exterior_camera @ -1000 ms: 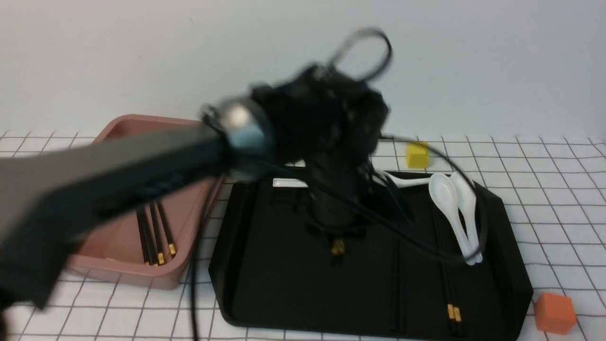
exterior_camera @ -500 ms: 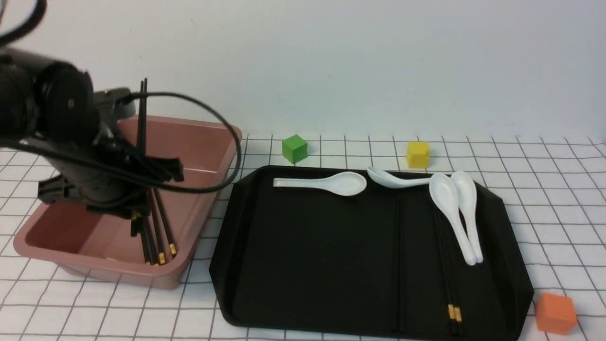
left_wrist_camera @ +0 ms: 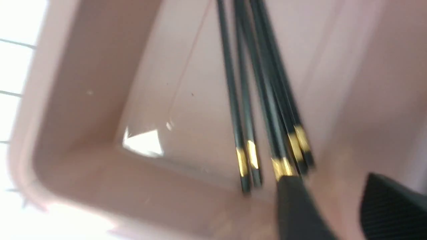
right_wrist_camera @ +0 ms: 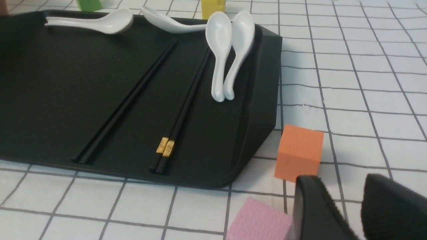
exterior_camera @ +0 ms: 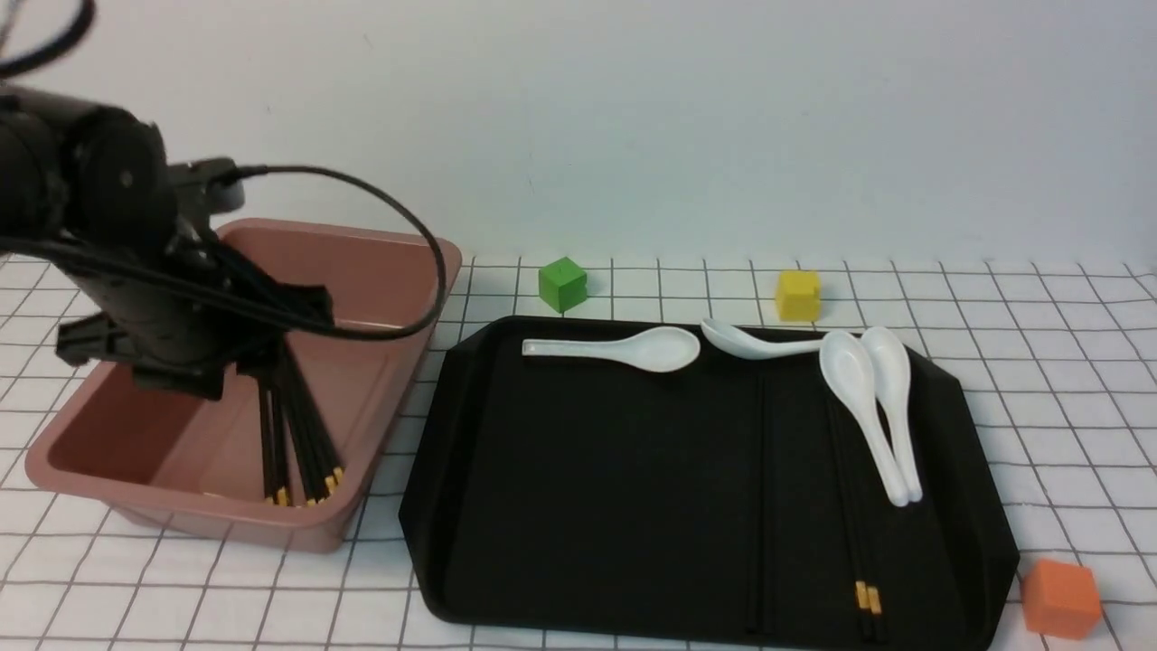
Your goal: On white black tablecloth take chopsticks from black tray and put them in box.
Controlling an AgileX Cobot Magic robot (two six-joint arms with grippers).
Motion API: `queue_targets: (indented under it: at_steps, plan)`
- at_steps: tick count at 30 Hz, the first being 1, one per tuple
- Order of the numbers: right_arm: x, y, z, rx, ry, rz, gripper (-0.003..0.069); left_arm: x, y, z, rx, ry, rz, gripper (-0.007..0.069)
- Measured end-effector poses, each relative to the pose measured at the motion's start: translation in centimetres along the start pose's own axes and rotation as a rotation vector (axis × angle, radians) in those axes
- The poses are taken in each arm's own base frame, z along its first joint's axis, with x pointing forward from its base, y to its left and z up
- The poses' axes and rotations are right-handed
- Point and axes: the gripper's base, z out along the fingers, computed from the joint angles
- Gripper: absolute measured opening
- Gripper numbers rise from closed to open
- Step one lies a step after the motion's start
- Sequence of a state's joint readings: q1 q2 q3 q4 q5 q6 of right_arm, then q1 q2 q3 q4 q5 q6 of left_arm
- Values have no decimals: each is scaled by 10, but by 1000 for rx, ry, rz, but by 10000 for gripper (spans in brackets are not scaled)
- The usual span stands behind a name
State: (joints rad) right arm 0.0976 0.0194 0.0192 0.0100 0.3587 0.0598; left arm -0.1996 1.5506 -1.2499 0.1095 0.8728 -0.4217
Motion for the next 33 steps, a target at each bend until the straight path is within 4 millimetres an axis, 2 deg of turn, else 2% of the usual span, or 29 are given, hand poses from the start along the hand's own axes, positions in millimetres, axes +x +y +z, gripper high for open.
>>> queue_targets:
  at_steps: [2,4,5,6,7,9,14,17,21,27,33]
  plan:
    - [0,0,0,0,0,0,239,13,3,-34,10,-17,67,97]
    - [0,0,0,0,0,0,239,33,11,-63,21,-38,113,10]
    - [0,0,0,0,0,0,239,49,18,-77,33,-66,124,-13]
    - [0,0,0,0,0,0,239,56,21,-82,38,-76,123,-13]
    - [0,0,0,0,0,0,239,82,32,-94,71,-141,122,-13]
    - [0,0,0,0,0,0,239,123,45,-103,164,-302,96,-13]
    - [0,0,0,0,0,0,239,195,66,-95,362,-569,-45,-13]
    - [0,0,0,0,0,0,239,209,73,-94,394,-648,-82,-13]
    - [0,0,0,0,0,0,239,215,77,-95,388,-727,-64,-13]
    - [0,0,0,0,0,0,239,222,79,-82,376,-689,-83,-13]
    - [0,0,0,0,0,0,239,224,80,-79,369,-673,-82,-13]
